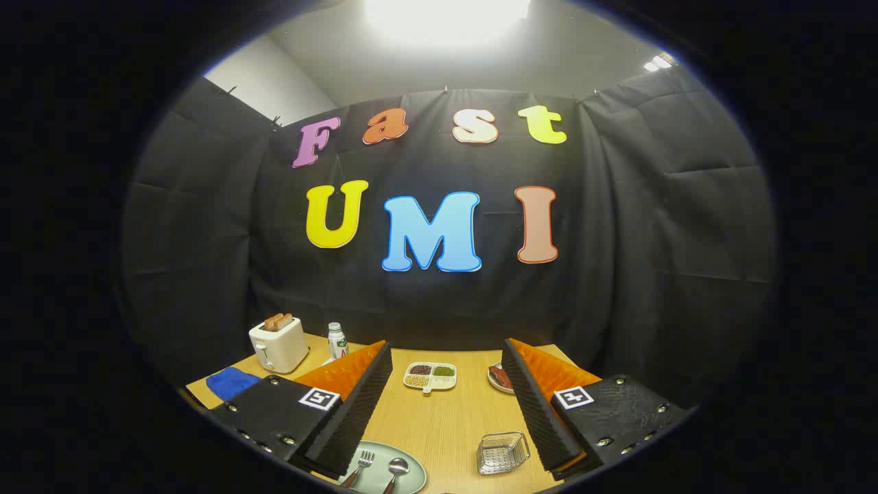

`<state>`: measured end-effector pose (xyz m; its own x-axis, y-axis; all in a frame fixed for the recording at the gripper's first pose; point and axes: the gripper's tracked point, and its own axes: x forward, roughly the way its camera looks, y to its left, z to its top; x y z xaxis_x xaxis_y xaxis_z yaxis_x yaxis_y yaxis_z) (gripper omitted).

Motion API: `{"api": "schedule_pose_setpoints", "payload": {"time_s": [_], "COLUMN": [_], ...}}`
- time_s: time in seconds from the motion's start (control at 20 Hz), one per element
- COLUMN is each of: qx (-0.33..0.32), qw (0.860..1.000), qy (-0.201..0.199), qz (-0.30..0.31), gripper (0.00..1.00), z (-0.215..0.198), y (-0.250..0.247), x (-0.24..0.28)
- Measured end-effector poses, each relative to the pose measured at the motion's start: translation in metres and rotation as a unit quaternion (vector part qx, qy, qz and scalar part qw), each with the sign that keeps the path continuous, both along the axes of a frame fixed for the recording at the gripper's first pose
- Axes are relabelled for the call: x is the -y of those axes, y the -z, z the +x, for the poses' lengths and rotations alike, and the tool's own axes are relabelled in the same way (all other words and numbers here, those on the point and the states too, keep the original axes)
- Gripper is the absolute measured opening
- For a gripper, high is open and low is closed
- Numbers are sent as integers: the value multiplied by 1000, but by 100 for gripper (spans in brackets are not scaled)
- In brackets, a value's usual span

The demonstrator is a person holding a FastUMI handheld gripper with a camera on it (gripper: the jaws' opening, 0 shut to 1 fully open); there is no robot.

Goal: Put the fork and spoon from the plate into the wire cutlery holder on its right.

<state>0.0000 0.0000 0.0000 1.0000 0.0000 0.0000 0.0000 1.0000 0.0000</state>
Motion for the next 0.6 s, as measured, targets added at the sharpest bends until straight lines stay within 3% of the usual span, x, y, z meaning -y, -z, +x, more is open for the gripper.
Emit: {"api": "schedule_pose_setpoints", "payload": {"time_s": [0.2, 0.6], "qx": [-6, 18], "qw": [1000, 998], "qy": [-10, 63], "qz": [22, 3], "gripper": [98, 98], "z": [7, 2], "y": [2, -24], "x": [9, 35]}}
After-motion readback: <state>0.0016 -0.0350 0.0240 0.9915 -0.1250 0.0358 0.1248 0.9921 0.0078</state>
